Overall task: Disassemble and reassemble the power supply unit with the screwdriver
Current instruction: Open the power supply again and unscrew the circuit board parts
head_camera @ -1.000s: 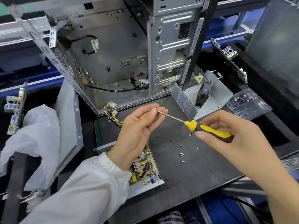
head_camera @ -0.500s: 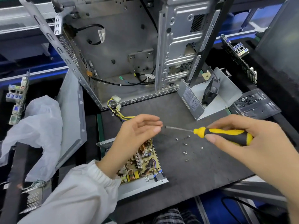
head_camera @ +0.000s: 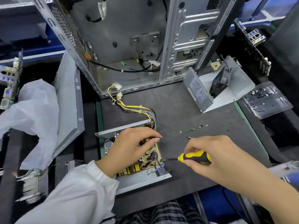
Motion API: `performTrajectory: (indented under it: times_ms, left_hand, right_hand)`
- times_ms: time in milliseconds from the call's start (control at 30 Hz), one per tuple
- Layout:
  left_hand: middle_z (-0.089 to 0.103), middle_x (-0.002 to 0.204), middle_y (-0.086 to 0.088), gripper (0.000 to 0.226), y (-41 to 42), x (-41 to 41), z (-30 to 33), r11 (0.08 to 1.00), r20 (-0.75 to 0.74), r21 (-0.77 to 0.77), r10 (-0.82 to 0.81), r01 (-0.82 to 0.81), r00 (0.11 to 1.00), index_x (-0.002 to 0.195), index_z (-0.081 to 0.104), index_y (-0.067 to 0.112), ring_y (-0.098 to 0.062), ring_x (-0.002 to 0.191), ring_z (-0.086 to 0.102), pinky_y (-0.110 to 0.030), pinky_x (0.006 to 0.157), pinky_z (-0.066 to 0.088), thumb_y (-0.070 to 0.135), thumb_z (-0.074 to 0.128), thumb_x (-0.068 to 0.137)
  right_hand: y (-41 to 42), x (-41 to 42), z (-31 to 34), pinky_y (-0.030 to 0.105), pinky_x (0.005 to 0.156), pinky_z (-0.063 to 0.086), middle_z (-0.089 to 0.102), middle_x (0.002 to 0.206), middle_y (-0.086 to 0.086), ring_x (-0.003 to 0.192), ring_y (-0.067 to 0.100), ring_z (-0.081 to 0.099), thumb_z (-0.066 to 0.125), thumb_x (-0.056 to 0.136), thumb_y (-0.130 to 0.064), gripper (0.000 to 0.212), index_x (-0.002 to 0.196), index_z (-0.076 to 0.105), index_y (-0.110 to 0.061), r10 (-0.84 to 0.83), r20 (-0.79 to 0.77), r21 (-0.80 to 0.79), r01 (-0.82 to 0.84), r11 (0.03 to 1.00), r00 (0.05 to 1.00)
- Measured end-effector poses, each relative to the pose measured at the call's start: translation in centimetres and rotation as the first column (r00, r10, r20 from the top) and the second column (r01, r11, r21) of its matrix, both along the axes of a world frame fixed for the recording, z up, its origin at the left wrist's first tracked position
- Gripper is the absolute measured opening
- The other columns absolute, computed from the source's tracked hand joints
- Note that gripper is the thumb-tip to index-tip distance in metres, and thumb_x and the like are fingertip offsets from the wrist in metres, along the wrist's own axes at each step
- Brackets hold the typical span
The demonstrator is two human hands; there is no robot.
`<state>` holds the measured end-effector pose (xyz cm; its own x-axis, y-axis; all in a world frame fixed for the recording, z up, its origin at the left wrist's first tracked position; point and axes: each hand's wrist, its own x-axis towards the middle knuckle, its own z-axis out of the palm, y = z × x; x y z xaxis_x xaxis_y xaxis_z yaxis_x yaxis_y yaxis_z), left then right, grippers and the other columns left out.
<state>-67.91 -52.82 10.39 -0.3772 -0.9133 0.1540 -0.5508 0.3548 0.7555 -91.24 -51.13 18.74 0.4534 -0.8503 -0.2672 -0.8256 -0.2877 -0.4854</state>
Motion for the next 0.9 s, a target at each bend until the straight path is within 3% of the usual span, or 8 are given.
performTrajectory:
  times_ms: [667,833,900]
  left_hand:
    - [0.072,0.091,0.014,0.014,0.0,-0.1,0.4,0.999,0.028,-0.017,-0.045,0.045,0.999,0.097,0.076,0.017,-0.004,0.086,0.067,-0.034,0.076,0.055,0.022,0.064,0.091]
    - [0.071,0.096,0.012,0.018,-0.5,-0.5,1.3,0.962,0.025,0.089,-0.262,0.259,0.965,0.104,0.074,0.018,-0.004,0.092,0.063,-0.034,0.085,0.051,0.019,0.072,0.087]
    - [0.069,0.099,0.015,0.029,-0.8,-1.2,1.6,0.912,0.027,0.161,-0.386,0.377,0.922,0.109,0.072,0.018,0.005,0.094,0.058,-0.024,0.092,0.045,0.025,0.078,0.082]
  right_hand:
    - [-0.1,0.7,0.2,0.014,0.057,0.037,0.057,0.087,-0.016,0.072,0.004,0.049,0.051,0.087,-0.05,0.018,0.096,0.054,-0.035,0.056,-0.12,0.044,-0.051,0.998,0.991]
    - [-0.3,1.6,0.6,0.017,0.058,0.034,0.056,0.09,-0.01,0.068,0.008,0.046,0.047,0.09,-0.049,0.02,0.1,0.053,-0.032,0.11,-0.174,0.031,-0.106,0.994,0.979]
    - [-0.5,2.2,1.0,0.024,0.063,0.037,0.054,0.089,-0.008,0.075,0.013,0.049,0.047,0.091,-0.047,0.02,0.103,0.053,-0.032,0.138,-0.204,0.016,-0.137,0.99,0.969]
